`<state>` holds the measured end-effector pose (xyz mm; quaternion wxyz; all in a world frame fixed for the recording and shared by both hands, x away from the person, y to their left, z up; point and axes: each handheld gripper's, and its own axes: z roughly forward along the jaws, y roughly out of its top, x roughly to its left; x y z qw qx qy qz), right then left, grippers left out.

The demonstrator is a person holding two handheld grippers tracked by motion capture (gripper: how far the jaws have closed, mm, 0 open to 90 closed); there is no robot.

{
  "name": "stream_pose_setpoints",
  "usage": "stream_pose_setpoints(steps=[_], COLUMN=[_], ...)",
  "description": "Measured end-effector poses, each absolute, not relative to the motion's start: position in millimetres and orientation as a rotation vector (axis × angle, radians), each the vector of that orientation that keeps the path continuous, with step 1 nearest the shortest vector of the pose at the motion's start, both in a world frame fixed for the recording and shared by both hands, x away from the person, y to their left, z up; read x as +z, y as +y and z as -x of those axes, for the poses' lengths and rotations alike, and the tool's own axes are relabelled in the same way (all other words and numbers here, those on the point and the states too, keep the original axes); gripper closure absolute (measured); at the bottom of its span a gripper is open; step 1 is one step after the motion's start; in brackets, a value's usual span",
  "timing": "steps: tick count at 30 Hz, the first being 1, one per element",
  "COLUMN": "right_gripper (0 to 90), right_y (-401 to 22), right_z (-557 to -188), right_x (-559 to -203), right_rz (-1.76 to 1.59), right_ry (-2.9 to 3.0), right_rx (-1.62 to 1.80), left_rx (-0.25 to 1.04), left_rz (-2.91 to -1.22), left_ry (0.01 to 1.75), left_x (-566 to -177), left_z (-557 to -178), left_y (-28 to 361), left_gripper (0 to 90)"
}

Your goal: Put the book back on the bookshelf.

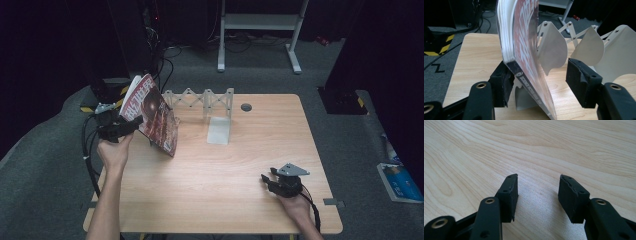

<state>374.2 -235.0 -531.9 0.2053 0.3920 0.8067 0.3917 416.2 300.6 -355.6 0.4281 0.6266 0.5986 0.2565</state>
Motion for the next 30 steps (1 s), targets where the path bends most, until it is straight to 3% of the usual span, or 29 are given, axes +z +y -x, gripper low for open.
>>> stream_pose_setpoints(steps=[30], right_gripper=[49.6], right_y=[-234.9], right_z=[-373.9], right_x=[-532.1], right_rz=[-1.092], right_ry=[2.248], right_rx=[1.093], left_rx=[0.653], left_rz=[-1.554], left_ry=[1.398], left_x=[-352.7], left_z=[-382.1], left_y=[295.2], left_gripper=[40.0])
